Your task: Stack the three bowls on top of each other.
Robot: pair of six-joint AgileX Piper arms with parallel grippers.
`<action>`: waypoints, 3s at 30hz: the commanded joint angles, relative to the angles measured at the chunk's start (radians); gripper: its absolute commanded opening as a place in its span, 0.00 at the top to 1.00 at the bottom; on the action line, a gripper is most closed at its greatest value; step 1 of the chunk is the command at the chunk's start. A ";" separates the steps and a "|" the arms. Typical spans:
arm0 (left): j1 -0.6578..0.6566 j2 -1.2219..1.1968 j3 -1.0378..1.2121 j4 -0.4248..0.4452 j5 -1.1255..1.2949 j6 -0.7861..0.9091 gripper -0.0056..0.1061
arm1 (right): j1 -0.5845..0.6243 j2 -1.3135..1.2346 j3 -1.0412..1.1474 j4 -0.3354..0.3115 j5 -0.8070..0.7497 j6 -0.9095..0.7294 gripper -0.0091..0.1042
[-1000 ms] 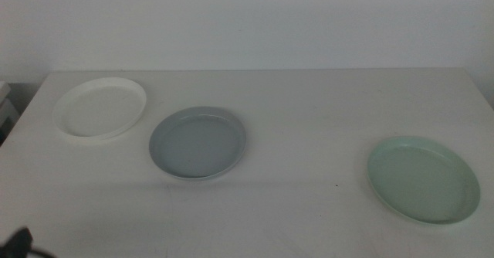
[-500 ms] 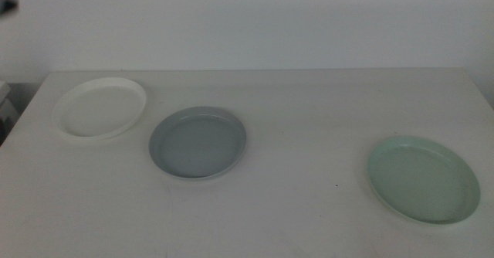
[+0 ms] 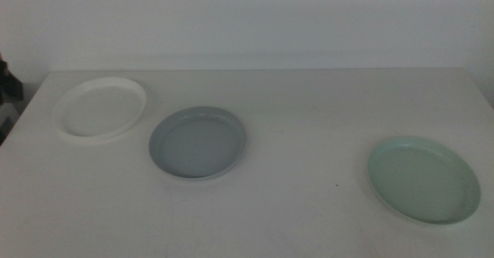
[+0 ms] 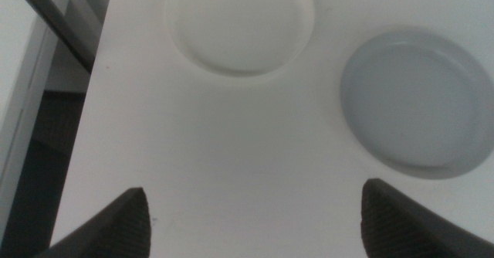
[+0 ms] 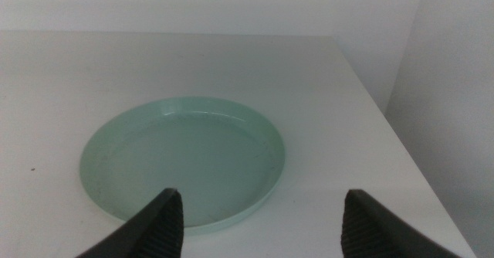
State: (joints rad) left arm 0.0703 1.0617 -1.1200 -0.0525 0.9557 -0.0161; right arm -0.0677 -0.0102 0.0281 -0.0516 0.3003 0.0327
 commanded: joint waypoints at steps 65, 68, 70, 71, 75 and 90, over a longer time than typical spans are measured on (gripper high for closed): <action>-0.246 0.581 0.071 -0.700 -0.349 0.334 0.95 | -0.007 -0.027 -0.007 -0.006 -0.083 -0.009 0.46; -0.315 0.531 0.130 -0.700 -0.384 0.298 0.95 | -0.007 -0.027 -0.007 -0.006 -0.083 -0.009 0.46; -0.363 0.526 0.152 -0.700 -0.408 0.276 0.95 | -0.007 -0.027 -0.007 -0.006 -0.083 -0.009 0.46; -0.390 0.528 0.162 -0.700 -0.427 0.263 0.95 | -0.007 -0.027 -0.007 -0.006 -0.083 -0.009 0.46; -0.485 0.551 0.185 -0.700 -0.513 0.238 0.95 | -0.007 -0.027 -0.007 -0.006 -0.083 -0.009 0.46; -0.582 0.666 0.185 -0.707 -0.611 0.216 0.82 | -0.007 -0.027 -0.007 -0.006 -0.083 -0.009 0.46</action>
State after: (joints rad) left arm -0.5090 1.7697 -0.9143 -0.7299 0.3677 0.2107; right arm -0.0677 -0.0102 0.0281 -0.0516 0.3003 0.0327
